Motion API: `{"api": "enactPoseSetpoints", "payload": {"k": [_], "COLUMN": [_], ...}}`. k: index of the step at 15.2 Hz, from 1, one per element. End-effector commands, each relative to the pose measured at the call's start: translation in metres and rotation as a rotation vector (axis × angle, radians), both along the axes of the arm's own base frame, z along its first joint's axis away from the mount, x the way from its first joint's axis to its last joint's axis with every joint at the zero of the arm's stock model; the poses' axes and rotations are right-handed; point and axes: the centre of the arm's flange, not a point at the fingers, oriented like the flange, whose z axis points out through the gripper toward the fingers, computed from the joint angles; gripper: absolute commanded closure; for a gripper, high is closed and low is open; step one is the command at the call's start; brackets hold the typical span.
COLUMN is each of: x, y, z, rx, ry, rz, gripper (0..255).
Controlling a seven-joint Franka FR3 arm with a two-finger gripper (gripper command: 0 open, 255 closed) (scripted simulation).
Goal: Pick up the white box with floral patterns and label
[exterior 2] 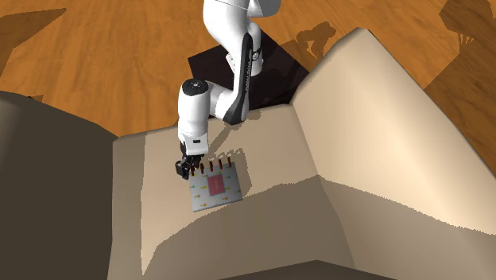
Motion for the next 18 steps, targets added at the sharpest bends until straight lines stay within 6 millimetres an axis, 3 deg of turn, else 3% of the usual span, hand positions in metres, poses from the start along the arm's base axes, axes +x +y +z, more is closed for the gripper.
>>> {"api": "enactPoseSetpoints", "payload": {"k": [1,9,18], "x": [0.0,0.0,0.0], "y": [0.0,-0.001,-0.001], "z": [-0.001,-0.001,0.047], "rx": [0.0,0.0,0.0], "ry": [0.0,0.0,0.0], "rz": [0.0,0.0,0.0], "gripper": [255,255,255]}}
